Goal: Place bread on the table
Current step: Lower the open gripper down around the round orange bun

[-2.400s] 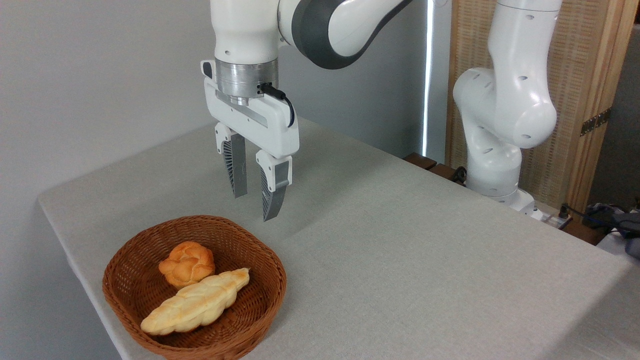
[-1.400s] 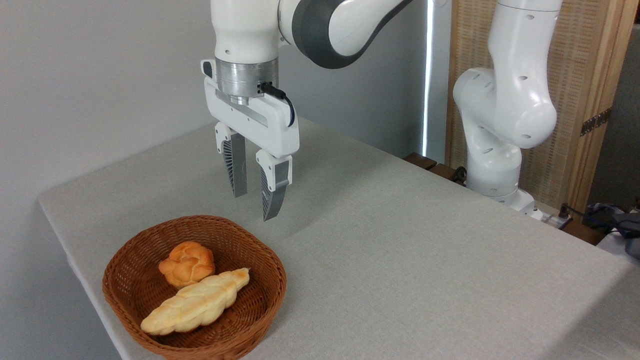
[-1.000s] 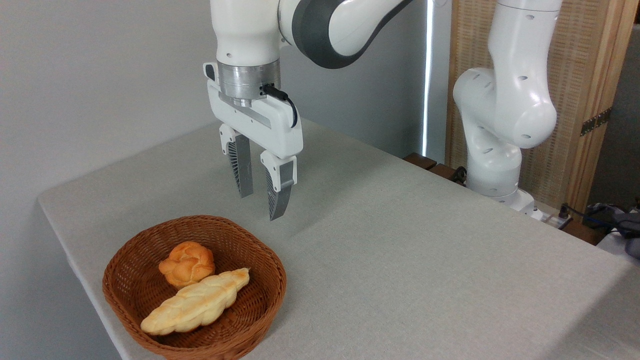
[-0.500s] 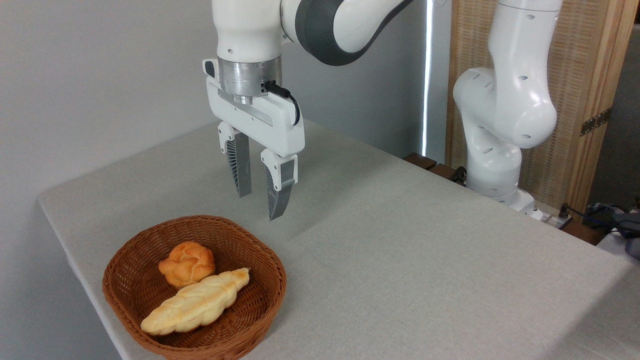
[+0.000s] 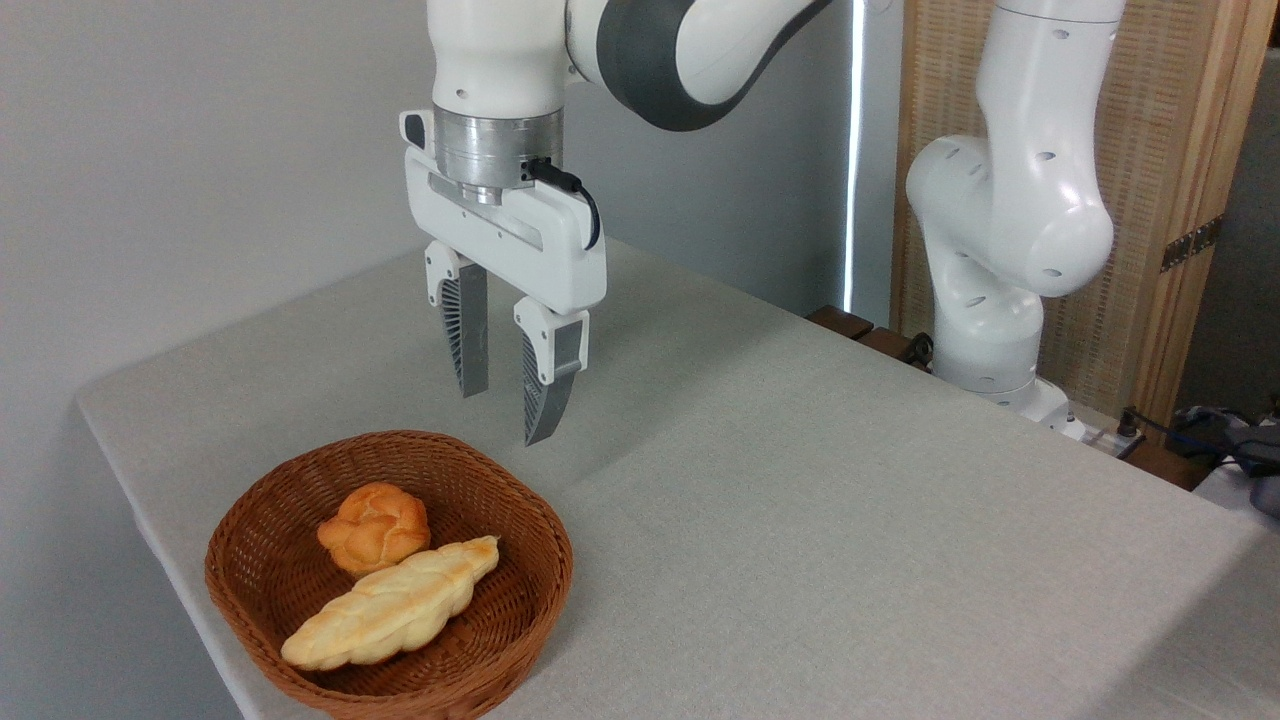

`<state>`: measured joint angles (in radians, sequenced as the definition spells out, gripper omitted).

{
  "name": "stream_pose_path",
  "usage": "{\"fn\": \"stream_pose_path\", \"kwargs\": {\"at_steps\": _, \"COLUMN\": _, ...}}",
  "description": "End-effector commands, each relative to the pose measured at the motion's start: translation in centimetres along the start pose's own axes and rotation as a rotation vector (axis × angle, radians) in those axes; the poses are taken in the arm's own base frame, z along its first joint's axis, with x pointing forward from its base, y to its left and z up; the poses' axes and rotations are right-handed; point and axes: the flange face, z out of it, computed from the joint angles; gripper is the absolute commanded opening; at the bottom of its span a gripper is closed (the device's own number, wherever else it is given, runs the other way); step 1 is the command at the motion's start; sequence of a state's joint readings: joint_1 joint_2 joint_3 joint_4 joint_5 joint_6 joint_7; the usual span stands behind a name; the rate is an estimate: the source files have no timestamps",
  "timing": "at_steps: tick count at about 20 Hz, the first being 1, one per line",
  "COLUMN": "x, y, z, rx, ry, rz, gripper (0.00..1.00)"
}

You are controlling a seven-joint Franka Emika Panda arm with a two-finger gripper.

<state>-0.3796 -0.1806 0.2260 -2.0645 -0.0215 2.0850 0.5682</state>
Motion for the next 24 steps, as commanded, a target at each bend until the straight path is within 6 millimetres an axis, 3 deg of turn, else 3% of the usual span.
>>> {"fn": "stream_pose_path", "kwargs": {"at_steps": 1, "x": 0.9, "y": -0.9, "z": 0.4, "rx": 0.033, "ry": 0.058, "rz": -0.013, "gripper": 1.0}}
{"fn": "stream_pose_path", "kwargs": {"at_steps": 6, "x": 1.7, "y": -2.6, "z": 1.6, "rx": 0.091, "ry": 0.118, "rz": -0.03, "gripper": 1.0}}
{"fn": "stream_pose_path", "kwargs": {"at_steps": 10, "x": 2.2, "y": -2.9, "z": 3.4, "rx": 0.093, "ry": 0.113, "rz": -0.042, "gripper": 1.0}}
{"fn": "stream_pose_path", "kwargs": {"at_steps": 15, "x": 3.5, "y": -2.3, "z": 6.4, "rx": 0.104, "ry": 0.113, "rz": -0.014, "gripper": 1.0}}
{"fn": "stream_pose_path", "kwargs": {"at_steps": 20, "x": 4.5, "y": -2.1, "z": 7.7, "rx": 0.128, "ry": 0.138, "rz": 0.002, "gripper": 1.0}}
{"fn": "stream_pose_path", "kwargs": {"at_steps": 24, "x": 6.3, "y": 0.0, "z": 8.6, "rx": 0.138, "ry": 0.172, "rz": 0.045, "gripper": 1.0}}
